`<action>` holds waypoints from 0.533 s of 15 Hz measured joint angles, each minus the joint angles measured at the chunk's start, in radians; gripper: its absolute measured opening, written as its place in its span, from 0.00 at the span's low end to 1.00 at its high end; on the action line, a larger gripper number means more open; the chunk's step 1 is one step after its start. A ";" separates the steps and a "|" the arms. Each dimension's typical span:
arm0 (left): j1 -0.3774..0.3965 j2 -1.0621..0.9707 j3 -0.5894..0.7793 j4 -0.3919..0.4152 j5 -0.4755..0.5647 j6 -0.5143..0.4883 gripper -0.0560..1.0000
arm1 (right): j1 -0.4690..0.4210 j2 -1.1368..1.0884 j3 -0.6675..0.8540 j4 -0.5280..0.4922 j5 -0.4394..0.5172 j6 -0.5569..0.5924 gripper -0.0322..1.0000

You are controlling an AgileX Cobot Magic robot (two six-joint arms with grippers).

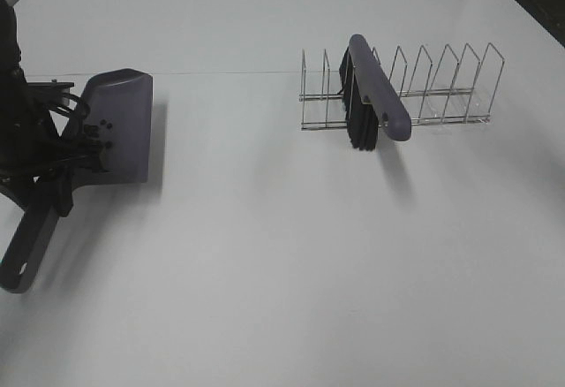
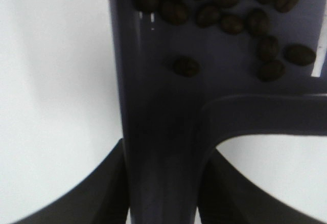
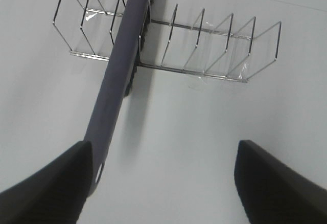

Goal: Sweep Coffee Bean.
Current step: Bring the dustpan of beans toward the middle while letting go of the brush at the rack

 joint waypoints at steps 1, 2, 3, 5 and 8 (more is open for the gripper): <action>0.000 0.000 0.000 0.000 -0.021 0.000 0.37 | 0.000 -0.035 0.046 -0.003 0.000 0.010 0.66; 0.004 0.001 0.000 0.000 -0.035 0.000 0.37 | 0.000 -0.072 0.094 -0.003 0.000 0.022 0.66; 0.012 0.008 0.000 -0.005 -0.042 0.000 0.37 | 0.000 -0.102 0.142 -0.004 0.000 0.030 0.66; 0.035 0.030 0.000 -0.009 -0.041 0.000 0.37 | 0.000 -0.150 0.202 -0.006 -0.002 0.049 0.66; 0.076 0.072 0.000 0.002 -0.049 0.001 0.37 | 0.000 -0.229 0.308 -0.006 -0.032 0.067 0.66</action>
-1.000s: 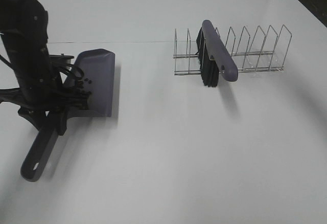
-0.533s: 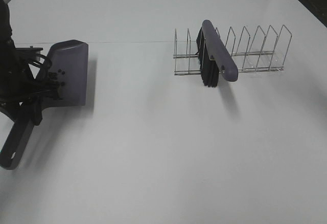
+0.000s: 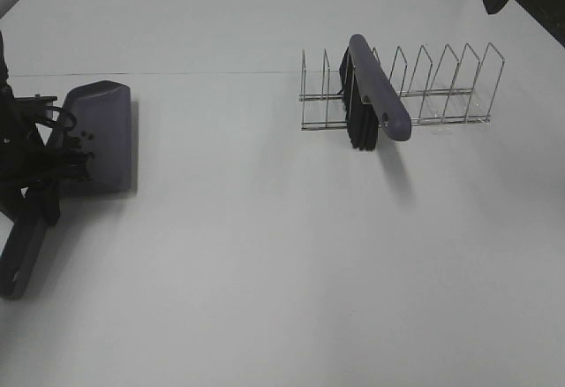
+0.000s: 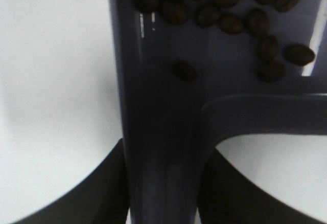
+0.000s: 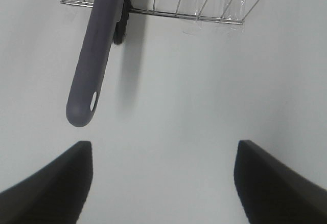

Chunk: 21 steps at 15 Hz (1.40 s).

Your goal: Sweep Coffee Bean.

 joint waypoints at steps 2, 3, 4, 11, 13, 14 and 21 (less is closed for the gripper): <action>0.003 0.017 0.000 0.016 -0.024 0.033 0.37 | 0.000 -0.019 0.031 0.006 -0.004 0.003 0.66; 0.003 0.017 0.000 0.016 -0.033 0.045 0.37 | 0.000 -0.019 0.033 0.009 -0.006 0.004 0.66; 0.003 0.017 0.000 0.016 -0.041 0.050 0.37 | 0.000 -0.020 0.035 0.016 -0.012 0.005 0.66; 0.003 0.012 0.000 0.019 -0.041 0.053 0.71 | 0.000 -0.020 0.035 0.047 -0.064 0.005 0.66; 0.003 -0.028 0.000 0.020 -0.001 0.066 0.81 | 0.000 -0.020 0.035 0.067 -0.081 0.005 0.66; 0.003 -0.051 0.000 0.022 0.017 0.074 0.82 | 0.000 -0.020 0.035 0.068 -0.081 0.005 0.66; 0.003 -0.293 0.001 0.023 0.079 0.106 0.82 | -0.027 0.062 0.035 0.071 -0.085 0.004 0.66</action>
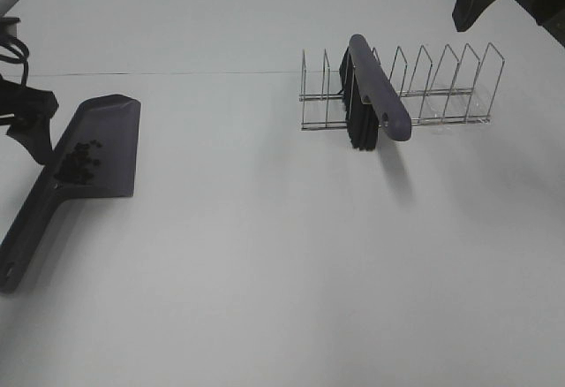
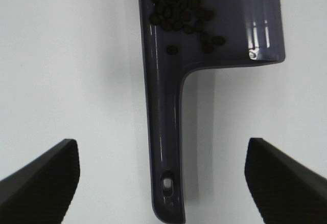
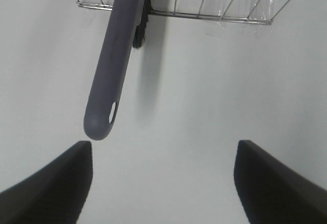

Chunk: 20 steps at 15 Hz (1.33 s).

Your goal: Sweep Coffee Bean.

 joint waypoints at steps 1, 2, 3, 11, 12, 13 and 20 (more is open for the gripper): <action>0.000 -0.026 0.000 0.000 0.011 0.008 0.82 | -0.016 0.006 0.000 0.001 -0.001 -0.001 0.66; 0.000 -0.075 0.000 -0.004 0.026 0.022 0.82 | -0.051 0.015 0.000 0.009 -0.004 -0.005 0.66; 0.000 -0.177 0.000 -0.008 0.043 0.032 0.82 | -0.123 0.019 0.000 0.008 0.001 -0.032 0.66; 0.000 -0.449 0.062 0.053 0.104 -0.015 0.82 | -0.164 0.019 0.003 0.063 0.112 -0.198 0.66; 0.000 -0.484 0.107 0.053 0.094 -0.021 0.82 | -0.164 0.009 0.022 0.081 0.111 -0.202 0.66; 0.000 -0.524 0.157 0.049 0.090 -0.026 0.82 | -0.164 -0.013 0.054 0.093 0.111 -0.204 0.66; 0.000 -0.809 0.544 0.046 0.007 -0.156 0.82 | -0.164 -0.321 0.460 0.103 0.041 -0.204 0.66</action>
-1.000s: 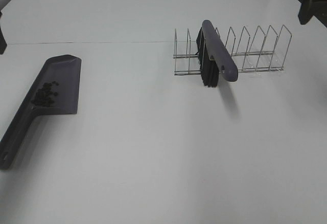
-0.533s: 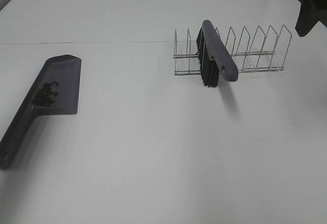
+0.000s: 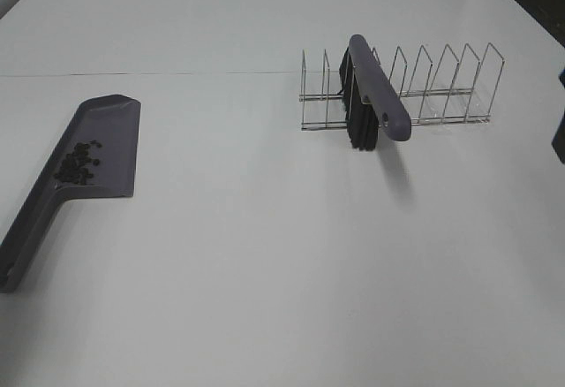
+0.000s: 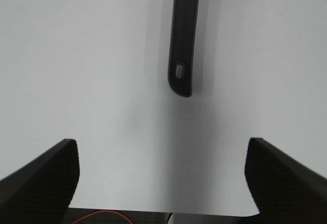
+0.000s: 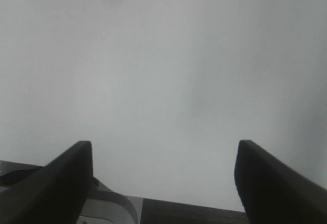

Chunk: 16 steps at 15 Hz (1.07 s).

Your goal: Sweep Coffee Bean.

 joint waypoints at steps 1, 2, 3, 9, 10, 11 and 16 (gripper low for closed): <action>0.000 -0.082 0.061 0.004 -0.027 -0.003 0.82 | 0.000 -0.079 0.102 0.000 -0.035 0.000 0.66; 0.000 -0.130 0.093 0.006 -0.037 -0.003 0.82 | 0.000 -0.126 0.163 0.000 -0.065 0.000 0.66; 0.000 -0.176 0.121 0.006 -0.040 -0.003 0.82 | 0.000 -0.171 0.225 0.002 -0.092 0.000 0.66; 0.000 -0.402 0.209 0.006 -0.030 0.009 0.82 | 0.000 -0.439 0.436 0.046 -0.125 0.000 0.66; 0.000 -0.433 0.209 0.006 -0.028 0.009 0.82 | 0.000 -0.489 0.459 0.051 -0.125 0.000 0.66; 0.000 -0.477 0.209 0.007 0.018 0.020 0.82 | 0.000 -0.591 0.494 0.057 -0.114 0.000 0.66; 0.000 -0.544 0.220 0.009 0.086 0.050 0.82 | 0.000 -0.785 0.529 0.070 -0.037 -0.001 0.66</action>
